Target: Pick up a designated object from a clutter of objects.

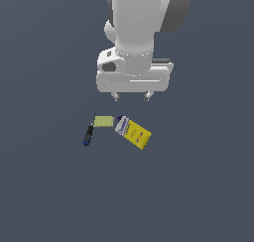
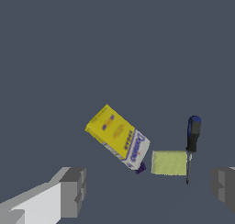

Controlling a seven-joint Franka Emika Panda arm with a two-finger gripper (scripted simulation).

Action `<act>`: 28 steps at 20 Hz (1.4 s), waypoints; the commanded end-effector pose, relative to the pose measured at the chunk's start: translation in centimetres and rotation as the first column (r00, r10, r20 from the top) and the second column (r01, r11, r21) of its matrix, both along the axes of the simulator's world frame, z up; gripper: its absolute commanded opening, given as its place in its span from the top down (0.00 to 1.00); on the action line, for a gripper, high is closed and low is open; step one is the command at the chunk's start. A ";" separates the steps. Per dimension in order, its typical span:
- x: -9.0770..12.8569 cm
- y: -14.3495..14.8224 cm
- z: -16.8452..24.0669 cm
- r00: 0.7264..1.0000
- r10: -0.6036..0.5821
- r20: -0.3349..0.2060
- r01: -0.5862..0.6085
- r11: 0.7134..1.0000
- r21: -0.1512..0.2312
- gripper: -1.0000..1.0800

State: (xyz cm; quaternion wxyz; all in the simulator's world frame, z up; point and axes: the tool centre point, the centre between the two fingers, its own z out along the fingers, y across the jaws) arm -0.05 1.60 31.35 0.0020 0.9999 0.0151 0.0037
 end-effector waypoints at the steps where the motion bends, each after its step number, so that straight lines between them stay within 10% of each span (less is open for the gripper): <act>1: 0.0 0.0 0.0 1.000 0.000 0.000 0.000 1.000 0.000 0.04; 28: -1.0 -1.9 -5.5 0.991 0.131 -0.008 -0.131 0.991 -0.015 0.04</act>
